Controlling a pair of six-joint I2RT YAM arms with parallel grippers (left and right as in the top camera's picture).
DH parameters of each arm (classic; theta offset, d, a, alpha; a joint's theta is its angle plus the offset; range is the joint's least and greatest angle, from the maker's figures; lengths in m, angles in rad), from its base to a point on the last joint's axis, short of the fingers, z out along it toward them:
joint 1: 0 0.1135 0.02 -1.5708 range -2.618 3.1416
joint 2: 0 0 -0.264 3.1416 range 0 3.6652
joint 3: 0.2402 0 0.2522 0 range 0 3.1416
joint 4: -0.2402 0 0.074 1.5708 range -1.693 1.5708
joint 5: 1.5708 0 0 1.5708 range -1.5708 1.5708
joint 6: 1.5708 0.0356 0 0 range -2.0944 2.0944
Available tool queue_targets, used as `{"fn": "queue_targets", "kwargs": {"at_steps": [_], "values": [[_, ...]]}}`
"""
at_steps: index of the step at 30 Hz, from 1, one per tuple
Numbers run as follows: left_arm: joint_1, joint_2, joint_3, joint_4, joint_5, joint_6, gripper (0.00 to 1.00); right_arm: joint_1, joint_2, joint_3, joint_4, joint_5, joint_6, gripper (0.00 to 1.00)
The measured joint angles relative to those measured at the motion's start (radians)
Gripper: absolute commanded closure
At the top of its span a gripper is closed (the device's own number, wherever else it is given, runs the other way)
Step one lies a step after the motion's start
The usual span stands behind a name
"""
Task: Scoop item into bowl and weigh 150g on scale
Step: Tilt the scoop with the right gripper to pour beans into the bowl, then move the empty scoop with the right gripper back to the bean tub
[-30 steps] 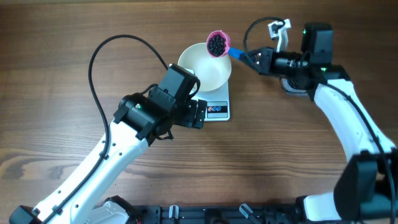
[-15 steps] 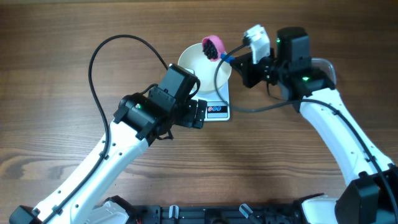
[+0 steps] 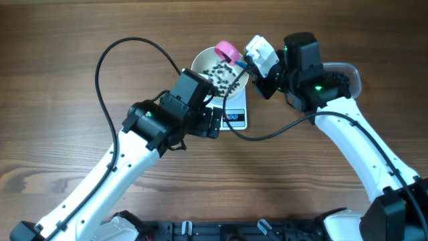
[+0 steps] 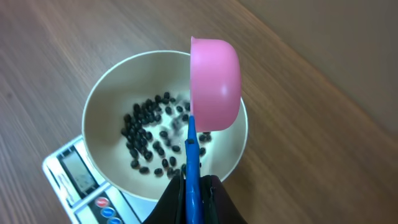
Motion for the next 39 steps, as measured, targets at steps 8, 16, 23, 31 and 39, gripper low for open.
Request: {"fn": "queue_targets", "kwargs": {"at_steps": [8,16,23,31,39], "values": [[0.000,0.000,0.000,0.000,0.000,0.000,0.00,0.000,0.000,0.000,0.013,0.011,-0.150,0.96],[0.000,0.000,0.000,0.000,0.000,0.000,0.00,0.000,0.000,0.000,0.058,0.015,-0.072,0.96],[0.000,0.000,0.000,0.000,0.000,0.000,0.00,-0.025,-0.039,0.000,0.168,0.015,0.379,0.96],[0.000,0.000,0.000,0.000,0.000,0.000,0.00,-0.408,-0.272,0.000,0.010,0.016,0.613,0.96],[0.000,0.000,0.000,0.000,0.000,0.000,0.00,-0.605,-0.256,0.001,-0.245,0.154,0.433,0.96]]}}
